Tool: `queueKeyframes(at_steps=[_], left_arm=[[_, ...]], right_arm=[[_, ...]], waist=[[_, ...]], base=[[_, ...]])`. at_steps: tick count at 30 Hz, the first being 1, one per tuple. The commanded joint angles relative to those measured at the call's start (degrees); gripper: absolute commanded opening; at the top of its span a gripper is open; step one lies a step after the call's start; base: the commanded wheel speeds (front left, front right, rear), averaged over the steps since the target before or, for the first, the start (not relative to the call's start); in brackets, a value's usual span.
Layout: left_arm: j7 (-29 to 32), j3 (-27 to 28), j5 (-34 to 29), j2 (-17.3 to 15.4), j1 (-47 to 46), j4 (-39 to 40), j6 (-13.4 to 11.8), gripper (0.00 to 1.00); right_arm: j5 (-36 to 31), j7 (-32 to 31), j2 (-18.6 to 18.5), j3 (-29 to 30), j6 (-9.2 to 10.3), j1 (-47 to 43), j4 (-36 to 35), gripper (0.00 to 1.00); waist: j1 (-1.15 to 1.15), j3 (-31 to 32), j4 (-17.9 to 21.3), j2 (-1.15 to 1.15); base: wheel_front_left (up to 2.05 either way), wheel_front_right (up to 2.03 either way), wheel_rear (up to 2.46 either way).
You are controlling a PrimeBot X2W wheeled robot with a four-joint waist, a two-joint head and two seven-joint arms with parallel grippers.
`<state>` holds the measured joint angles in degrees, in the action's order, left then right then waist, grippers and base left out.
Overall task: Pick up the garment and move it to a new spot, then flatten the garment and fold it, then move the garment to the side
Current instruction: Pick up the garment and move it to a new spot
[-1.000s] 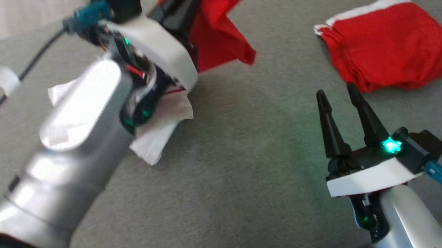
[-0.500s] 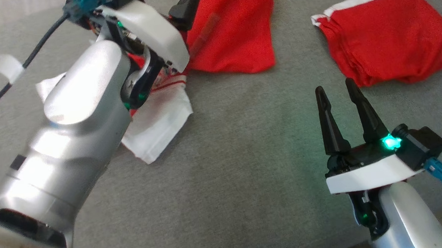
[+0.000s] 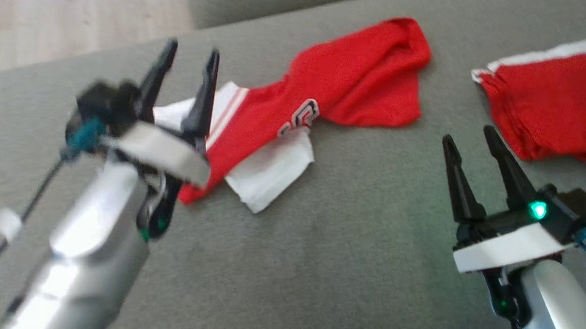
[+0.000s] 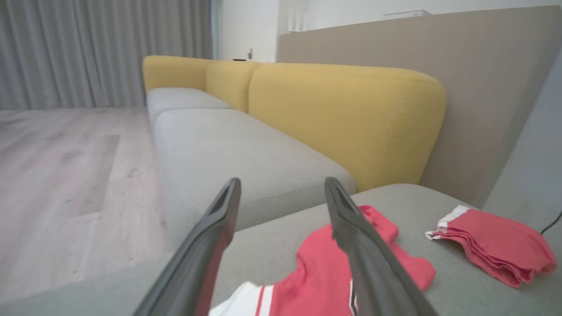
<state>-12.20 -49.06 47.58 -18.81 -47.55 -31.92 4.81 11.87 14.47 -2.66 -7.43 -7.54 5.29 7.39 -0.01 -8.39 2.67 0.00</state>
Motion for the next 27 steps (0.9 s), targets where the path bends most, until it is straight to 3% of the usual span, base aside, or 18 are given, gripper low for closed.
queueKeyframes(at_steps=[1,9,14,19,23,27], left_arm=[[-0.6,2.4,-0.1,-2.1,-1.7,1.8,-0.3,1.0],[-2.6,2.6,-0.8,-3.4,15.4,10.3,-6.3,1.0],[-2.8,7.2,-0.8,-2.7,25.2,17.3,-9.7,1.0],[-2.8,12.3,-5.8,-1.3,33.0,22.5,-12.1,1.0],[-2.8,17.5,-9.4,1.2,37.9,24.1,-12.9,1.0],[-2.8,21.0,-12.2,3.6,40.5,24.4,-11.4,1.0]], right_arm=[[-0.4,0.5,-0.2,-1.0,0.05,0.7,-1.6,1.0],[-1.3,0.5,-0.2,1.1,0.05,-3.1,-1.6,1.0],[-1.3,0.5,-0.2,1.1,0.05,-5.0,-2.0,1.0],[-1.2,0.5,-0.2,1.2,0.05,-6.2,-2.2,1.0],[-0.9,0.5,-0.2,0.9,0.05,-6.4,-2.2,1.0],[-0.6,0.5,-0.2,0.6,0.05,-6.3,-2.3,1.0]], waist=[[0.01,3.0,-3.0,0.0],[0.01,8.1,-7.5,0.0],[0.01,9.2,-8.6,0.0],[0.01,9.6,-9.2,0.0],[0.01,9.6,-9.0,0.0],[0.01,9.4,-8.8,0.0]], base=[[0.0,0.0,0.0],[0.0,0.0,0.0],[0.0,0.0,0.0],[0.0,0.0,0.0],[0.0,0.0,0.0],[0.0,0.0,0.0]])
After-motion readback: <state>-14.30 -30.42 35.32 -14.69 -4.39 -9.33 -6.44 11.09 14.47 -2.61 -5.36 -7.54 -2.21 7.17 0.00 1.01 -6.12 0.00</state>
